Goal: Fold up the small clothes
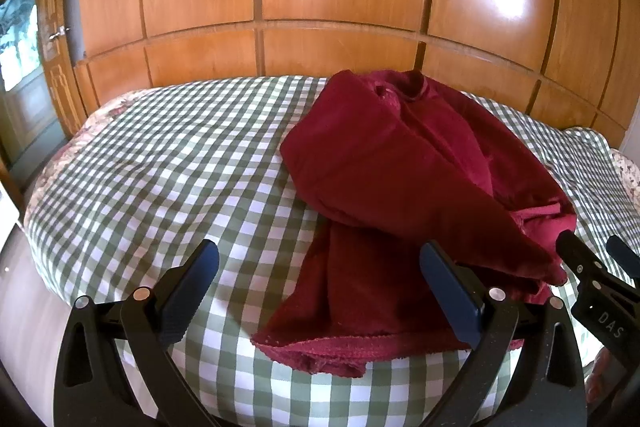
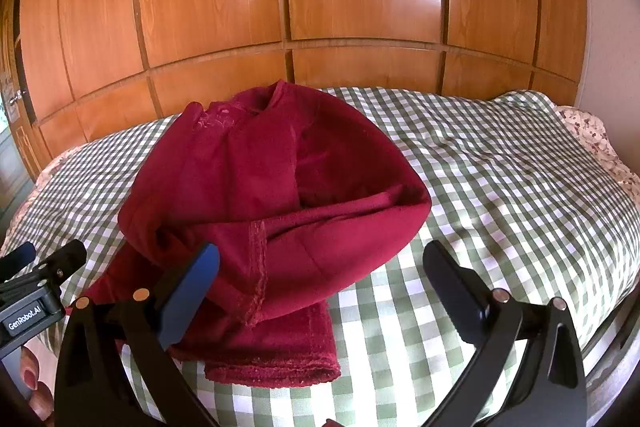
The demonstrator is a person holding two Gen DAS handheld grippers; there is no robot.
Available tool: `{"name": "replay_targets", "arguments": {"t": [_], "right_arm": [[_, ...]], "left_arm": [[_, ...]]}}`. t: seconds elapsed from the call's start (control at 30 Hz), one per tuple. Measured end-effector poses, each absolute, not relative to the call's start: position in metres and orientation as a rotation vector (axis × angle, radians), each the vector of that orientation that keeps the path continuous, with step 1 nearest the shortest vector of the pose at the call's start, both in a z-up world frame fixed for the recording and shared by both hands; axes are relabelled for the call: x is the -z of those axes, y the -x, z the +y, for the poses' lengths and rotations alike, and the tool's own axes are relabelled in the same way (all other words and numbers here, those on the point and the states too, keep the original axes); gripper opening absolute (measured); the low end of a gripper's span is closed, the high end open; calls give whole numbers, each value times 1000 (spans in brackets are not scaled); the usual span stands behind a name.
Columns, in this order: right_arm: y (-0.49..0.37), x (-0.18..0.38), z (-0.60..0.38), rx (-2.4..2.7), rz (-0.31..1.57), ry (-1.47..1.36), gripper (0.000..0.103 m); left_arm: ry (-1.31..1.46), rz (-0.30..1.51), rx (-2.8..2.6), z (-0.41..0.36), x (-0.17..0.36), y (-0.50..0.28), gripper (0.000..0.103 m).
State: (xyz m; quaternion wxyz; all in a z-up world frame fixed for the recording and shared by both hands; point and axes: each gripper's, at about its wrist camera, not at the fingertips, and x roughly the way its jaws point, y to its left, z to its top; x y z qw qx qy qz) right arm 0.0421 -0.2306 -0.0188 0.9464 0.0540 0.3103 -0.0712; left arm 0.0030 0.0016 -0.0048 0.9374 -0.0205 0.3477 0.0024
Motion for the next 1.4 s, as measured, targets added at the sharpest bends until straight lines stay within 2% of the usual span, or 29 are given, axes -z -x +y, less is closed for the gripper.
{"name": "replay_targets", "arguments": {"t": [1.4], "right_arm": [[-47,24,-227,121,665,-111,101]], "left_arm": [[48,757,2,1,15,-5,99]]}}
